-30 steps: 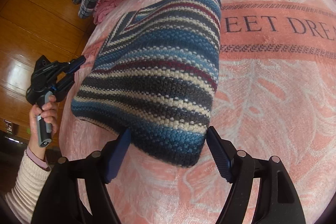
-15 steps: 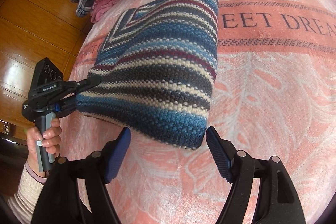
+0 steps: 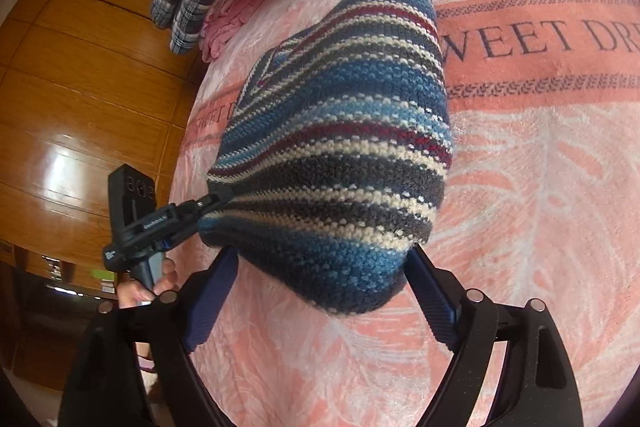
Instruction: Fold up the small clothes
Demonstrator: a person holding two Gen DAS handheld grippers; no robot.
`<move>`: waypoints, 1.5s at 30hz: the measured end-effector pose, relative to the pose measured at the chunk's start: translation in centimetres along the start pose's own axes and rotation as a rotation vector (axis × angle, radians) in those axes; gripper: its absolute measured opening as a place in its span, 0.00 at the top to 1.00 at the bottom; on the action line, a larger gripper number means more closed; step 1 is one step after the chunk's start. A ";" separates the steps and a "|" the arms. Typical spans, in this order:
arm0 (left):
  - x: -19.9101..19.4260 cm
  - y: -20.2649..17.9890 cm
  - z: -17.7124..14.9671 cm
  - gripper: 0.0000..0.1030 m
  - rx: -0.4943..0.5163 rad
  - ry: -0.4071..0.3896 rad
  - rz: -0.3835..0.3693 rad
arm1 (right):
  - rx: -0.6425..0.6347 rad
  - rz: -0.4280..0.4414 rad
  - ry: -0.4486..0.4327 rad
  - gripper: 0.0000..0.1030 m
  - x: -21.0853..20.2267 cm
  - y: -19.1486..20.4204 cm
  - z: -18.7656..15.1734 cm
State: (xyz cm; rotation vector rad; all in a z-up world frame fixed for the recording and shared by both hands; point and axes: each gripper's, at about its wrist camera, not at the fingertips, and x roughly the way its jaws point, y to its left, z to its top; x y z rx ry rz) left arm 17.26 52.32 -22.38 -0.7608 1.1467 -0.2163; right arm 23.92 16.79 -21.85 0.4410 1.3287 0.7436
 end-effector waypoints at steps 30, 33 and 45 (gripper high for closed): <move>2.8 -3.6 9.2 0.31 -0.029 -0.060 0.032 | -0.117 -0.249 -0.036 0.29 -1.2 -2.5 2.7; 4.6 -3.5 9.5 0.82 -0.066 -0.028 0.012 | -0.123 -0.256 -0.024 0.29 -0.3 -2.4 2.9; 2.2 1.1 8.0 0.96 -0.071 -0.121 0.130 | -0.157 -0.234 0.004 0.29 1.6 -2.1 2.4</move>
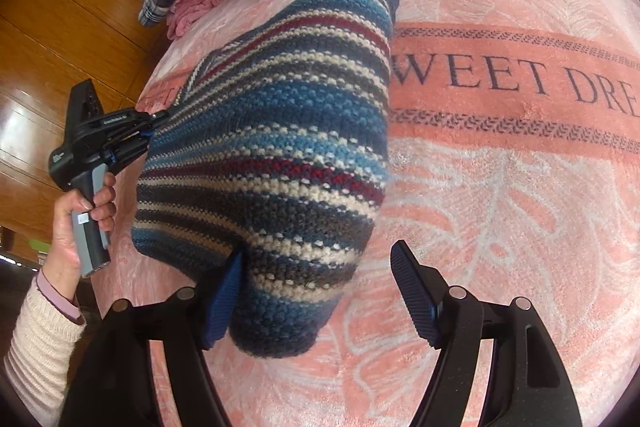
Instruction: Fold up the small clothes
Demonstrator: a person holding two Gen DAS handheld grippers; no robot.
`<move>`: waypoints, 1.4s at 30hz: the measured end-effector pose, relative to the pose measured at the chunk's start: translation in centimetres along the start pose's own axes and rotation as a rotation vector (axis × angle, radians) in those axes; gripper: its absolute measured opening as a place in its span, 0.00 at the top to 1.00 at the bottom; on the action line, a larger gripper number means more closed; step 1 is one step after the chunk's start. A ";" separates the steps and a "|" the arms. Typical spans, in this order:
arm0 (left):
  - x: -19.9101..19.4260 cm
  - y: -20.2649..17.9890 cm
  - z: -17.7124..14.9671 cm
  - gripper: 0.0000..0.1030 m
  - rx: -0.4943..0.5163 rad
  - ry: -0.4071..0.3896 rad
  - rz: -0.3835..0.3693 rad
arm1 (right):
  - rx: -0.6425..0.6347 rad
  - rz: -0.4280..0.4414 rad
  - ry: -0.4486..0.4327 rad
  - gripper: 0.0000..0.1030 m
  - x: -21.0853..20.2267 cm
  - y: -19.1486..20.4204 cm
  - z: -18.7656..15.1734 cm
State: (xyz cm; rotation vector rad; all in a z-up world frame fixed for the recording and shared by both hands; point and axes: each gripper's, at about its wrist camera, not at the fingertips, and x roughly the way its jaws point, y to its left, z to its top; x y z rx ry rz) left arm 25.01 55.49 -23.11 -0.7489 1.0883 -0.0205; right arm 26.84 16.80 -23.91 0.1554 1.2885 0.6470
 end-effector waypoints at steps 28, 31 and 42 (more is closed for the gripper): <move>3.3 -0.8 -2.2 0.17 -0.038 0.191 -0.255 | 0.166 0.170 -0.001 0.16 1.5 -4.3 3.8; 4.3 -2.0 -2.1 0.12 -0.007 0.223 -0.274 | 0.207 0.252 0.032 0.13 3.2 -4.8 4.7; 4.2 -5.2 -3.7 0.65 0.158 0.242 -0.200 | 0.299 0.423 0.060 0.40 4.7 -4.4 4.2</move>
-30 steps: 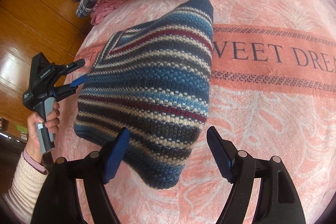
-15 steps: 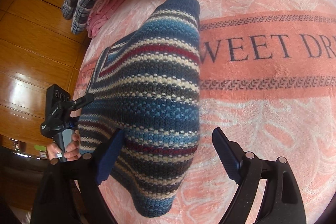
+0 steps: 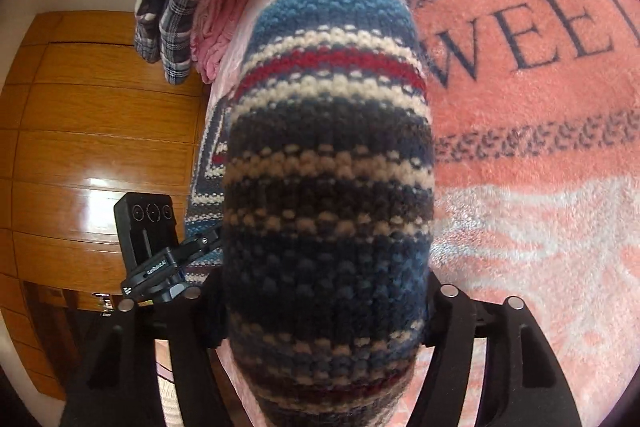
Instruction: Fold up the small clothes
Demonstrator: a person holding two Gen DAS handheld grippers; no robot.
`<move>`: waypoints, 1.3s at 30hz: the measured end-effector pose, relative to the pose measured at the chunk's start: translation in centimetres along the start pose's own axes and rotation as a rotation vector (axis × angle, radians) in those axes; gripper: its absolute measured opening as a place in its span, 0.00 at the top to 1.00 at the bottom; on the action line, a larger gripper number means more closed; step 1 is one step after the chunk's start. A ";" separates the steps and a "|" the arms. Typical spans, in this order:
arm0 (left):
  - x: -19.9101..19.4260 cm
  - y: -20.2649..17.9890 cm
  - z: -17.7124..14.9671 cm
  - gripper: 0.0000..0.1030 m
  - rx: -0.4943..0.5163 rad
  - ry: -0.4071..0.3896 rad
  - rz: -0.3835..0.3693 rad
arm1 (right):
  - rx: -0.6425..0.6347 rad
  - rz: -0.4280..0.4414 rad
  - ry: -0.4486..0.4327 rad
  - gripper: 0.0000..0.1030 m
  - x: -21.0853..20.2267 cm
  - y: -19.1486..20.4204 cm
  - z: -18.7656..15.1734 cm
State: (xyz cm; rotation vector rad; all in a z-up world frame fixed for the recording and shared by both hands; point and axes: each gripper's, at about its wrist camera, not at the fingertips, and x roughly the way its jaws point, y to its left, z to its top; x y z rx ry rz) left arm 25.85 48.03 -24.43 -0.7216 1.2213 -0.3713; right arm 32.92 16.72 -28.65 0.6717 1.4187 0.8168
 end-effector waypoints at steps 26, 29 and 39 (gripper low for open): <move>-2.2 -14.7 -19.9 0.69 0.090 -0.017 -0.197 | -0.129 -0.018 -0.041 0.44 -18.1 2.8 -16.9; -0.7 -13.4 -21.6 0.69 0.079 0.010 -0.150 | -0.102 -0.053 -0.022 0.43 -16.9 1.0 -18.2; 3.5 -9.8 -22.7 0.54 0.018 0.063 -0.060 | -0.017 -0.204 -0.045 0.26 -15.0 -2.9 -22.3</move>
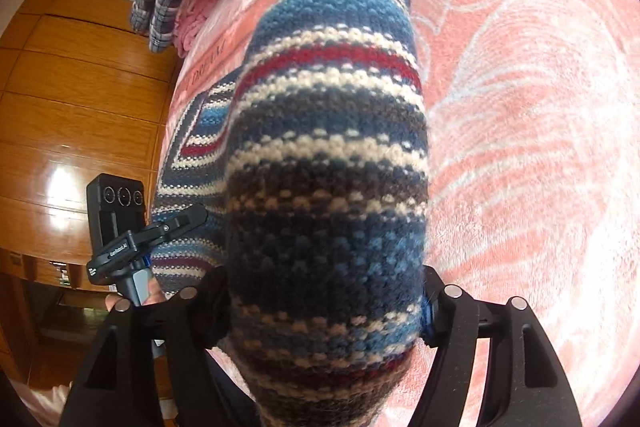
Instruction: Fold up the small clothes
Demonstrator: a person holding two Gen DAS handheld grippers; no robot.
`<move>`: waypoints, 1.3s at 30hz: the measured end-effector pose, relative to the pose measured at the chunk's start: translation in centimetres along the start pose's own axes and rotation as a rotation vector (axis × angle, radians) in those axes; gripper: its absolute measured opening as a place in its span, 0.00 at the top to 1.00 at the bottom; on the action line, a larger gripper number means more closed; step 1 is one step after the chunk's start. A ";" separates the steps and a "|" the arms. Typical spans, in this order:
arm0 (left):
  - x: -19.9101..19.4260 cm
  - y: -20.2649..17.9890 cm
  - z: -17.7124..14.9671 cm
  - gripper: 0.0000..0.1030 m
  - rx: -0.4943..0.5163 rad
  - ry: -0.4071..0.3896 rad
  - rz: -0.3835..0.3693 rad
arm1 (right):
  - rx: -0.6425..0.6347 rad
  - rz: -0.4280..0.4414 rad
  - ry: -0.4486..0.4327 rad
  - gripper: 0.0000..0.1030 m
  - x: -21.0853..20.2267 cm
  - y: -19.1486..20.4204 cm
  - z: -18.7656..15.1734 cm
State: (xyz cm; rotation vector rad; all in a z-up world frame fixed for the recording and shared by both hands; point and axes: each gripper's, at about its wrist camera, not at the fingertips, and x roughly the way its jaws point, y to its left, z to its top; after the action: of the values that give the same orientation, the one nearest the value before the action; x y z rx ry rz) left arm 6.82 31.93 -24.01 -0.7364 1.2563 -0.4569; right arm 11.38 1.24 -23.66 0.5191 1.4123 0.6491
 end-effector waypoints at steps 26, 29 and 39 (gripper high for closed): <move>-5.0 -0.9 -10.6 0.66 -0.114 -0.002 0.118 | -0.046 -0.036 -0.044 0.74 -5.1 1.0 -8.7; -5.0 -0.6 -10.8 0.66 -0.113 -0.001 0.138 | -0.043 -0.100 -0.019 0.74 -3.7 0.6 -9.0; -4.0 0.7 -11.3 0.63 -0.099 0.000 0.182 | -0.022 -0.189 -0.009 0.69 -1.2 -0.6 -9.5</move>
State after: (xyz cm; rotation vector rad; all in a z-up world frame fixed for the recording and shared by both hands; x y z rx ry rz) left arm -5.17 32.34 -23.26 -0.6979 1.3401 -0.2480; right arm 1.93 -0.50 -24.13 0.3656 1.4240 0.5087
